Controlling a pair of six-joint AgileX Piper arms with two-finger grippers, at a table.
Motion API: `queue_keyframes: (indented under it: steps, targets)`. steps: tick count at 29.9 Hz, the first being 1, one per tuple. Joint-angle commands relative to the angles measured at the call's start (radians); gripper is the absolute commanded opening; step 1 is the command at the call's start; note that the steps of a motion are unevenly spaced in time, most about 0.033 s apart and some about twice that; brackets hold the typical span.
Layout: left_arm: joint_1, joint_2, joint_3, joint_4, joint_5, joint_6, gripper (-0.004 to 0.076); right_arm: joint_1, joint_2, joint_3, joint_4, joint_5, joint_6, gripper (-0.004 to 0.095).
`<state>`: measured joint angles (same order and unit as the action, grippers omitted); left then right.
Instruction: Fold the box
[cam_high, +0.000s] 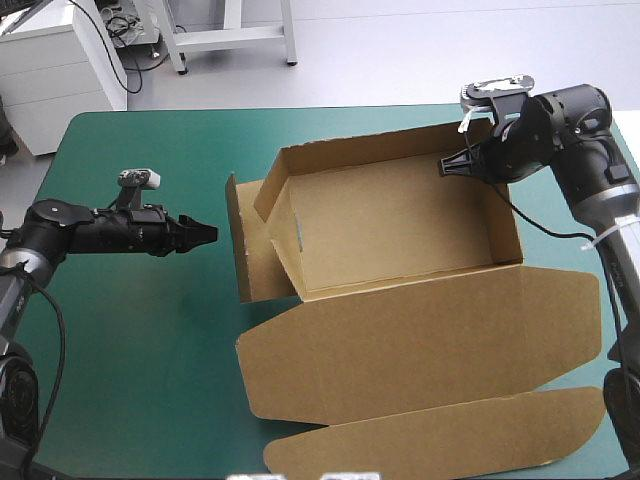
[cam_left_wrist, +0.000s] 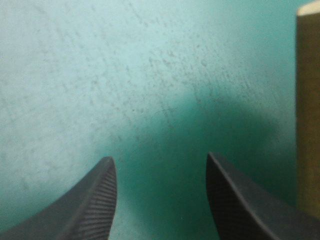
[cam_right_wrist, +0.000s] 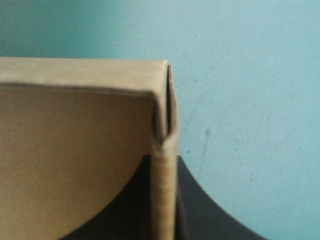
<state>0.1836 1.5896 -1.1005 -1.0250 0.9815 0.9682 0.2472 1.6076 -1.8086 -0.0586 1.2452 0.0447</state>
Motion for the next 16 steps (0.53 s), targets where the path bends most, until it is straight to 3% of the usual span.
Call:
queue_keyframes:
  steps: [1, 7, 12, 16]
  targets:
    - [-0.006, -0.019, 0.043, -0.227, 0.004, 0.180, 0.0382, -0.007, -0.049, -0.030, 0.008, 0.009, -0.004, -0.0020]
    - [-0.006, -0.014, 0.194, -0.523, 0.041, 0.452, 0.0382, -0.007, -0.049, -0.030, 0.002, 0.009, -0.004, -0.0020]
    - [-0.006, -0.014, 0.228, -0.548, 0.055, 0.476, 0.0382, -0.007, -0.049, -0.030, 0.002, -0.001, -0.001, -0.0020]
    - [-0.006, -0.014, 0.228, -0.627, 0.132, 0.495, 0.0381, -0.007, -0.049, -0.030, 0.002, -0.007, -0.001, -0.0020]
